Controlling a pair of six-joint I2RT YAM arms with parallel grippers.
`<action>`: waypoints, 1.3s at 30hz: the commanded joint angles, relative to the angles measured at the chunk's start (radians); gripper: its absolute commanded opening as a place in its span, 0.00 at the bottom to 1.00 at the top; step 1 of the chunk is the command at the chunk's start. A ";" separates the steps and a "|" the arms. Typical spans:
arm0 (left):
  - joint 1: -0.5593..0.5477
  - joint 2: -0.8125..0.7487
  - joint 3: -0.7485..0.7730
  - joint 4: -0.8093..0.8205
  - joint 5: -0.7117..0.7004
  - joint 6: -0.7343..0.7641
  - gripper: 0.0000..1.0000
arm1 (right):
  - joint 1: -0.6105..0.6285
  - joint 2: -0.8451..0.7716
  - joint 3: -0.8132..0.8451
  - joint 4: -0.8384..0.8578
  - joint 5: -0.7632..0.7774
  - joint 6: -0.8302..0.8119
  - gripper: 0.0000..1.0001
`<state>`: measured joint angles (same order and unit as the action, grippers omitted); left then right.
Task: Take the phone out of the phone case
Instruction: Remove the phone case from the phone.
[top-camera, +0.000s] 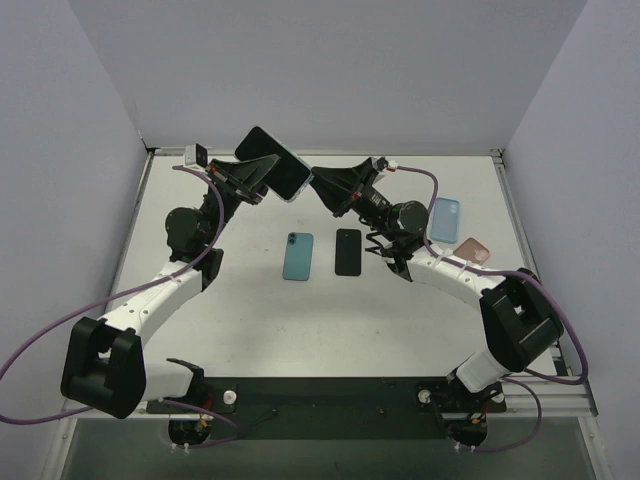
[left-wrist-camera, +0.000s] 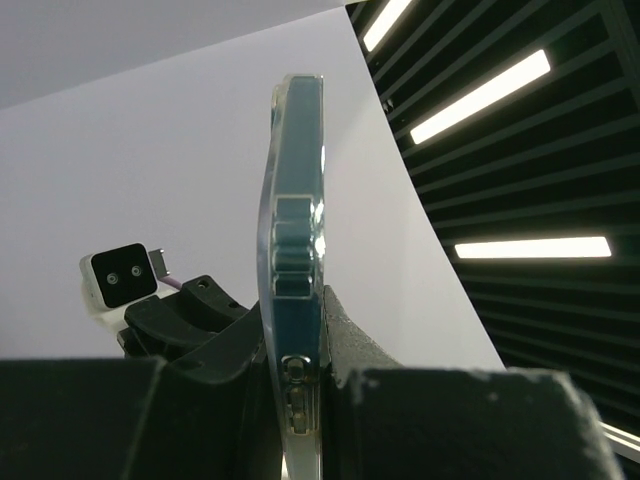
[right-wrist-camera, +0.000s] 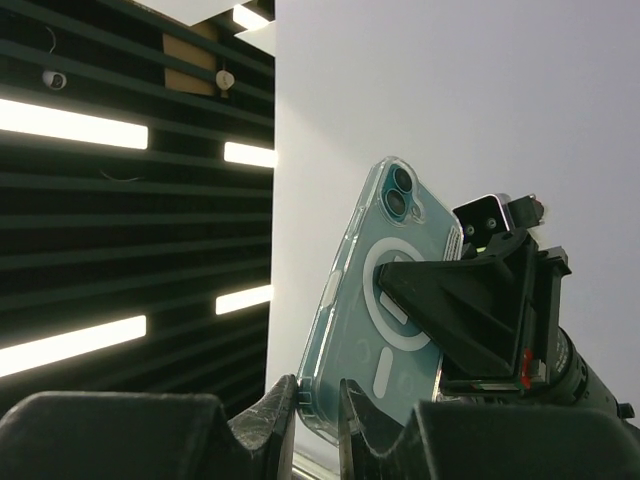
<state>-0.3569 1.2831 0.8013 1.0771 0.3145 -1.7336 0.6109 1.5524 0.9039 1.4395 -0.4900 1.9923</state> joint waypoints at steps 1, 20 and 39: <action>-0.025 -0.117 0.147 0.451 0.017 -0.098 0.00 | 0.020 0.069 0.004 0.226 0.062 0.146 0.00; -0.027 -0.160 0.159 0.446 -0.006 -0.132 0.00 | 0.038 -0.101 0.032 -0.541 -0.094 -0.465 0.00; -0.051 -0.203 0.151 0.350 0.021 -0.087 0.00 | 0.095 -0.068 0.297 -1.260 -0.024 -0.900 0.11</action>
<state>-0.3531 1.1946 0.8516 1.0420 0.2810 -1.7393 0.6689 1.3521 1.2495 0.5446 -0.4599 1.2205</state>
